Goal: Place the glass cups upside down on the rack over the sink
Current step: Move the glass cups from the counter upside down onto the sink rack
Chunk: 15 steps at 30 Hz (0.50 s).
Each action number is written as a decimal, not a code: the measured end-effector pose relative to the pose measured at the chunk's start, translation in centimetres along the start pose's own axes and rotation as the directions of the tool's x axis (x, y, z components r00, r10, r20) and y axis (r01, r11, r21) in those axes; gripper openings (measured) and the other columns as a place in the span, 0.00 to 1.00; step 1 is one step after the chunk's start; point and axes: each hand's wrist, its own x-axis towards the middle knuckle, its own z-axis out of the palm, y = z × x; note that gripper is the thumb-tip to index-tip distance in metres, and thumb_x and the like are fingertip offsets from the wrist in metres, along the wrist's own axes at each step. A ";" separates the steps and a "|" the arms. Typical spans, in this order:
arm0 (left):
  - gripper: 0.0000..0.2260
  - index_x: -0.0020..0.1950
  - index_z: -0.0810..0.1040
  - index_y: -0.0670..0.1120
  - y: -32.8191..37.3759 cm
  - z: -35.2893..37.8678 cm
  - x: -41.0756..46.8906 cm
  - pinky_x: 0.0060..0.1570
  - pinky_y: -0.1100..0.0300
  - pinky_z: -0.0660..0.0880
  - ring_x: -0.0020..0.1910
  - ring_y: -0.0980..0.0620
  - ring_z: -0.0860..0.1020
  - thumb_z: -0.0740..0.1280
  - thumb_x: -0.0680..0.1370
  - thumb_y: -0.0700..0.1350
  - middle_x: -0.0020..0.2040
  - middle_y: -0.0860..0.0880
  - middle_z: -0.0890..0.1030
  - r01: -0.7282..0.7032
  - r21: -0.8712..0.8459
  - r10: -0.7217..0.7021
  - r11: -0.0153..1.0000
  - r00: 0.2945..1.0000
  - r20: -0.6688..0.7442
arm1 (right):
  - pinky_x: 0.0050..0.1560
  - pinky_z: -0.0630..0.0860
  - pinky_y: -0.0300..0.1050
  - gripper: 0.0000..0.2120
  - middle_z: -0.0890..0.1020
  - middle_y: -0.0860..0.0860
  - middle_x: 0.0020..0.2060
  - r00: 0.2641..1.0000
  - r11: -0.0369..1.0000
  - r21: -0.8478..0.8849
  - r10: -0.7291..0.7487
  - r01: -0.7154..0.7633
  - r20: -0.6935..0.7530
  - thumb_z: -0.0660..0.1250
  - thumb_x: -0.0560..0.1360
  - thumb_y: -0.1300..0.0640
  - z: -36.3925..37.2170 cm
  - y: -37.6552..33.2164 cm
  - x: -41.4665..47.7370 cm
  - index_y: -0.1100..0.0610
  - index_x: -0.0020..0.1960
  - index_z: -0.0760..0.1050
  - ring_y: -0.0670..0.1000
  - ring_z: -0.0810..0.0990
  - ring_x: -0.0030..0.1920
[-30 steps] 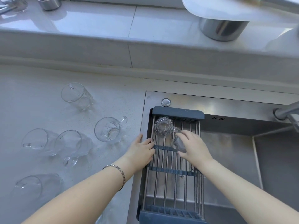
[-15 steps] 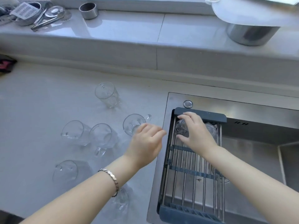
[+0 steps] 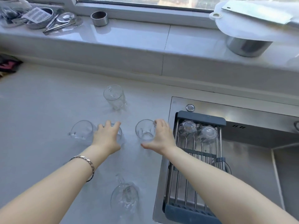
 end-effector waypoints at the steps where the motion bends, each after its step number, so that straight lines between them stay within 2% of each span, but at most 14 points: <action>1: 0.31 0.71 0.61 0.50 0.2 0.1 -0.2 0.53 0.52 0.73 0.57 0.39 0.69 0.68 0.69 0.43 0.62 0.44 0.68 -0.011 -0.016 0.010 1.000 1.000 -0.014 | 0.59 0.66 0.44 0.37 0.71 0.52 0.56 0.999 0.997 0.053 0.048 -0.048 0.002 0.77 0.58 0.48 -0.5 0.6 -0.9 0.59 0.60 0.65 0.54 0.68 0.59; 3: 0.30 0.69 0.63 0.50 1.1 0.4 -0.6 0.51 0.52 0.73 0.56 0.40 0.68 0.68 0.68 0.42 0.60 0.45 0.69 -0.041 -0.068 0.039 0.997 0.999 -0.029 | 0.58 0.67 0.42 0.37 0.70 0.51 0.56 0.982 0.958 0.214 0.186 -0.190 0.038 0.78 0.59 0.48 -2.0 2.4 -3.0 0.58 0.61 0.65 0.51 0.68 0.58; 6: 0.30 0.69 0.63 0.51 3.6 0.8 -1.9 0.49 0.53 0.74 0.58 0.41 0.67 0.69 0.68 0.44 0.61 0.47 0.68 -0.130 -0.131 0.126 0.983 0.991 -0.044 | 0.51 0.68 0.41 0.32 0.72 0.52 0.55 0.899 0.765 0.477 0.403 -0.433 0.170 0.76 0.65 0.48 -5.0 5.7 -6.5 0.57 0.61 0.65 0.48 0.72 0.51; 8: 0.31 0.69 0.63 0.53 5.9 0.9 -2.9 0.49 0.52 0.75 0.59 0.43 0.67 0.69 0.68 0.46 0.63 0.48 0.67 -0.219 -0.130 0.213 0.967 0.976 -0.053 | 0.42 0.73 0.42 0.32 0.75 0.53 0.55 0.823 0.663 0.490 0.487 -0.566 0.292 0.72 0.67 0.44 -7.0 8.1 -8.8 0.58 0.63 0.66 0.47 0.76 0.44; 9: 0.31 0.69 0.63 0.53 7.0 0.9 -3.5 0.50 0.52 0.75 0.60 0.43 0.67 0.69 0.69 0.47 0.63 0.48 0.67 -0.258 -0.131 0.253 0.957 0.966 -0.056 | 0.43 0.76 0.43 0.33 0.76 0.54 0.57 0.794 0.638 0.474 0.510 -0.607 0.331 0.73 0.66 0.44 -8.1 9.2 -10.0 0.56 0.65 0.66 0.48 0.78 0.45; 11: 0.31 0.70 0.62 0.52 9.0 1.1 -4.4 0.51 0.52 0.74 0.61 0.44 0.67 0.70 0.69 0.48 0.65 0.48 0.67 -0.332 -0.131 0.326 0.934 0.943 -0.062 | 0.53 0.77 0.46 0.35 0.77 0.57 0.58 0.772 0.645 0.423 0.524 -0.636 0.360 0.77 0.65 0.53 -10.3 11.0 -12.0 0.55 0.67 0.65 0.54 0.79 0.56; 12: 0.31 0.70 0.62 0.52 10.0 1.2 -4.8 0.51 0.53 0.74 0.61 0.44 0.67 0.70 0.69 0.49 0.65 0.48 0.67 -0.364 -0.124 0.359 0.923 0.931 -0.061 | 0.53 0.75 0.44 0.35 0.79 0.58 0.55 0.782 0.690 0.371 0.515 -0.622 0.352 0.76 0.66 0.60 -11.2 11.6 -12.9 0.55 0.68 0.64 0.56 0.79 0.58; 13: 0.31 0.70 0.62 0.52 10.9 1.3 -5.2 0.50 0.53 0.74 0.61 0.45 0.68 0.70 0.69 0.50 0.65 0.49 0.67 -0.391 -0.113 0.386 0.914 0.921 -0.058 | 0.48 0.74 0.40 0.33 0.80 0.56 0.47 0.803 0.754 0.294 0.502 -0.588 0.319 0.73 0.67 0.65 -11.9 12.0 -13.7 0.55 0.68 0.64 0.55 0.80 0.54; 15: 0.31 0.70 0.63 0.52 12.3 1.6 -5.8 0.45 0.56 0.71 0.60 0.45 0.68 0.70 0.69 0.49 0.65 0.49 0.67 -0.431 -0.085 0.427 0.898 0.902 -0.059 | 0.38 0.73 0.34 0.31 0.74 0.50 0.33 0.864 0.871 0.105 0.449 -0.480 0.229 0.67 0.68 0.69 -12.7 12.3 -15.0 0.56 0.68 0.65 0.52 0.77 0.40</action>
